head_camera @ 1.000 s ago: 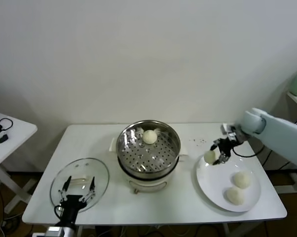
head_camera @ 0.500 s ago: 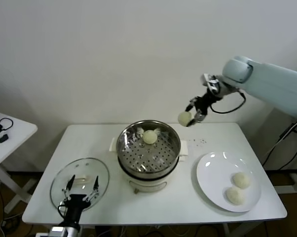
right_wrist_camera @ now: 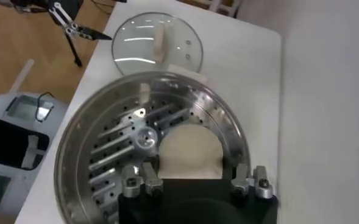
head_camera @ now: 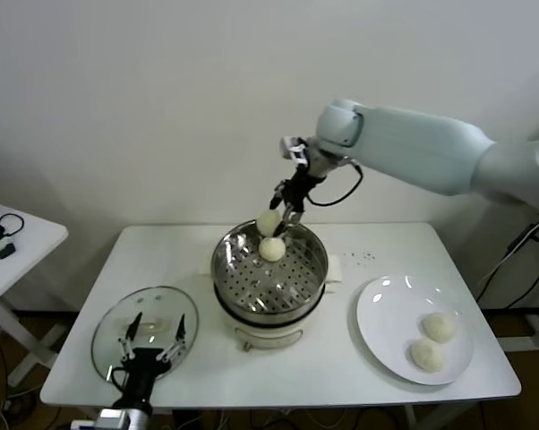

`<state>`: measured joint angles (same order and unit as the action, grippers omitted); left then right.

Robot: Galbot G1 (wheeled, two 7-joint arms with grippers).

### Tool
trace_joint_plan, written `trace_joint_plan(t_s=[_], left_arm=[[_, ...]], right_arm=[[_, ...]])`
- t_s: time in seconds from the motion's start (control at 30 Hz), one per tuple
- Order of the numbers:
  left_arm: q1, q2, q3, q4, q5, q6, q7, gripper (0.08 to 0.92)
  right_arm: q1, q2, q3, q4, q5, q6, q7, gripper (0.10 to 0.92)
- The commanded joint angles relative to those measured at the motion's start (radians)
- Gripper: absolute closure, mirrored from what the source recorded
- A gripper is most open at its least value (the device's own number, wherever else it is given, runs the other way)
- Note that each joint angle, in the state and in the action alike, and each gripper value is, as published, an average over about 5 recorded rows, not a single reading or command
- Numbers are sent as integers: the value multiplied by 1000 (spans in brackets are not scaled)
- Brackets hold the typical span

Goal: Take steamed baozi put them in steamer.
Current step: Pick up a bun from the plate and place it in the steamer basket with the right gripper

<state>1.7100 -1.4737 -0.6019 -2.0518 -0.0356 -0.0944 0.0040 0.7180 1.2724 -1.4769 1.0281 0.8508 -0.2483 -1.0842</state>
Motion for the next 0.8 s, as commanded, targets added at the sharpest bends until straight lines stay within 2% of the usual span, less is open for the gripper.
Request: trace_joint_plan(t_s=[0.03,0.27,0.8], left_arm=[[10,2,-10,-4,-9,-9,-1,177],[16,2,-30,9,-49,-13,-2,177],[-11,19,-26,18,-41,-4,-1,177]], right_arm=[[-101,107,-4,-36,-50,-4,15,355],[-158,123,-1,-66,-123,9,15,355],[-220,172,25,-121,-157,14,20,355]])
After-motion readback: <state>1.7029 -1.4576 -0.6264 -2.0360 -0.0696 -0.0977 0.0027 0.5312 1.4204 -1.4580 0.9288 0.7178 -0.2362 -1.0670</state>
